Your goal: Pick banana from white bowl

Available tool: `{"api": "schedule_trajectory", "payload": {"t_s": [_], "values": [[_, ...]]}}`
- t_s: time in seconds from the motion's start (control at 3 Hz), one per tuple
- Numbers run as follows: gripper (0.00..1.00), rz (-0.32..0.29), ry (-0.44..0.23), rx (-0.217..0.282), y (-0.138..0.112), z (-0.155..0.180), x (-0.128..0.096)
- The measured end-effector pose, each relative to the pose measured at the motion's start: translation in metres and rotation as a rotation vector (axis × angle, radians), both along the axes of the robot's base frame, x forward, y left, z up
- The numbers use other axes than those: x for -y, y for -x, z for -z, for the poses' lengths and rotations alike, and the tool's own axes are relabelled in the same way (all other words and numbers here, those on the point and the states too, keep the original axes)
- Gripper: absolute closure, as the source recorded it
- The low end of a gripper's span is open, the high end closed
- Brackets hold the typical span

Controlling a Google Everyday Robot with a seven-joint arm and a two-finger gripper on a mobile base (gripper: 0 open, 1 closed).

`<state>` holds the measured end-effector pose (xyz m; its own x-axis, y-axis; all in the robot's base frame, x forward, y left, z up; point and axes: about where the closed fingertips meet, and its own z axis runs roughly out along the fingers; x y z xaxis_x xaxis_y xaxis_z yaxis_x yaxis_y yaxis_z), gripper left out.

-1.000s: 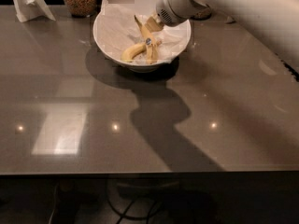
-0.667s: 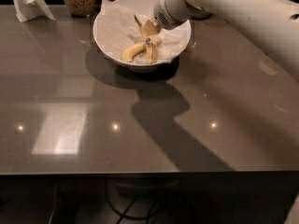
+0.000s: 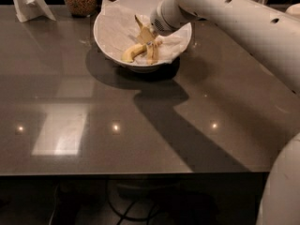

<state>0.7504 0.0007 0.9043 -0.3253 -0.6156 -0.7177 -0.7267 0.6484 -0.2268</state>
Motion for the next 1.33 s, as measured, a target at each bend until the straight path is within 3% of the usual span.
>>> {"api": "schedule_trajectory", "payload": {"t_s": [0.33, 1.33], "values": [[0.41, 0.026, -0.010, -0.022, -0.004, 0.009, 0.007], [0.42, 0.100, -0.017, -0.080, -0.008, 0.034, 0.030]]}}
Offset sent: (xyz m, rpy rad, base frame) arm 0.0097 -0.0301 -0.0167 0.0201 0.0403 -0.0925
